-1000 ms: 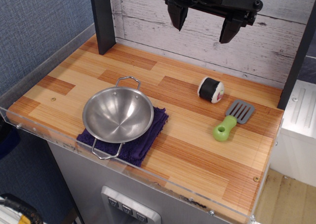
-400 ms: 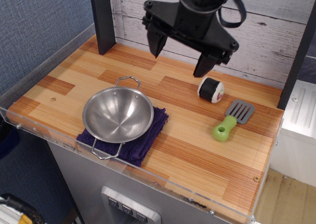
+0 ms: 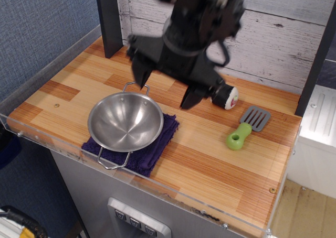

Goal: PICK UP THE VESSEL AND PUT ANOTHER SIDE OF THE TABLE

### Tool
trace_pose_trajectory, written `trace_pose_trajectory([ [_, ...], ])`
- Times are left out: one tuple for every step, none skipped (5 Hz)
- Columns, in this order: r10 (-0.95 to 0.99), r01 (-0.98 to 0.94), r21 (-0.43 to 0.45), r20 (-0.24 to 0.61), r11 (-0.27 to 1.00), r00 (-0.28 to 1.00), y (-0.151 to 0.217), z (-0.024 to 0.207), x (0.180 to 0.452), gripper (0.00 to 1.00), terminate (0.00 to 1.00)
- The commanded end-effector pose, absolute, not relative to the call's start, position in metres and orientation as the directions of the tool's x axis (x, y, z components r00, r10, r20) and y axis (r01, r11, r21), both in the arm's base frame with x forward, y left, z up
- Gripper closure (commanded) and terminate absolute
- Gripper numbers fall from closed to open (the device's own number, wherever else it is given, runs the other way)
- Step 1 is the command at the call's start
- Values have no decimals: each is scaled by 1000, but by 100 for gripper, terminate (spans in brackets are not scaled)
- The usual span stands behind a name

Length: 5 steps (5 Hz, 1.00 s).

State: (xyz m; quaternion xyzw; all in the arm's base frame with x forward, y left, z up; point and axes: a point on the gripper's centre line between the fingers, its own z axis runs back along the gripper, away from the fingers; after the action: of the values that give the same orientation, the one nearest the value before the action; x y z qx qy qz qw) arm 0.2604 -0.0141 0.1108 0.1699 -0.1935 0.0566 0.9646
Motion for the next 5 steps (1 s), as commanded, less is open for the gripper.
trace_pose_trajectory([
  [49,-219,351,433,910,900,-8,85,251,0,0],
  [64,-223,334,427,916,902,-10,73,252,0,0],
  [61,-213,331,413,919,909,-14,61,255,0,0],
  [60,-216,346,409,913,910,-12,57,257,0,0],
  [60,-207,356,382,911,922,-9,49,258,0,0],
])
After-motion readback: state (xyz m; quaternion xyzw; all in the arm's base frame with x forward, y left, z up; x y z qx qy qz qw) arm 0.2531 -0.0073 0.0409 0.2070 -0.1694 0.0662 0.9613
